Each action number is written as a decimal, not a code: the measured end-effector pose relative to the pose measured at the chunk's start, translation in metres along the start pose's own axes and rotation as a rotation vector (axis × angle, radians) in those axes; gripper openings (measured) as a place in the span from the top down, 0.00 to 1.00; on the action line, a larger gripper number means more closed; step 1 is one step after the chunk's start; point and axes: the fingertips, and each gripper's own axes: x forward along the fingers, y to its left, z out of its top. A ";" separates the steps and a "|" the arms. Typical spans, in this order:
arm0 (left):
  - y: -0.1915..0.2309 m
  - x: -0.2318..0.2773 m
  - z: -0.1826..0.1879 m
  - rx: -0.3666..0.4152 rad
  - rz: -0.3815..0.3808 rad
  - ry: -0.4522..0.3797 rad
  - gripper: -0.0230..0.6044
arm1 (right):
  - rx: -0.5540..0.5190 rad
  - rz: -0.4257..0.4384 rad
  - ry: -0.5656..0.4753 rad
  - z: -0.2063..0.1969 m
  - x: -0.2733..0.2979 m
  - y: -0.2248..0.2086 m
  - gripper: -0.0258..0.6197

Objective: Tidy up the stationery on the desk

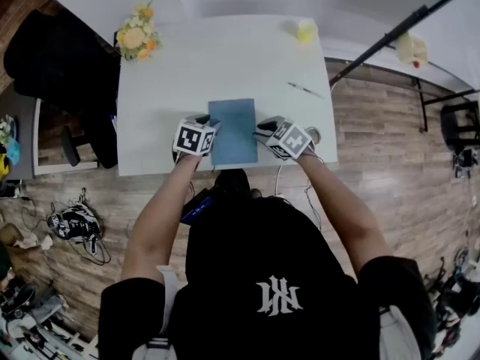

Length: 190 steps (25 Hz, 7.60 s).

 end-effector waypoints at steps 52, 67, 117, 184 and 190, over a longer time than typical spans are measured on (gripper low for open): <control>-0.214 -0.125 0.199 0.422 -0.381 -0.559 0.96 | -0.072 -0.466 -0.601 0.073 -0.265 -0.041 0.79; -0.190 -0.016 0.241 0.473 -0.497 -0.383 0.96 | -0.064 -0.363 -0.290 -0.004 -0.160 -0.169 0.78; -0.120 -0.148 0.074 0.172 -0.148 -0.422 0.96 | -0.099 -0.333 -0.419 0.083 -0.167 -0.048 0.86; -0.064 -0.229 0.069 0.235 -0.353 -0.632 0.96 | -0.246 -0.248 -0.558 0.167 -0.146 0.085 0.86; -0.116 -0.295 0.091 0.335 -0.423 -0.733 0.96 | -0.154 -0.135 -0.747 0.187 -0.215 0.130 0.88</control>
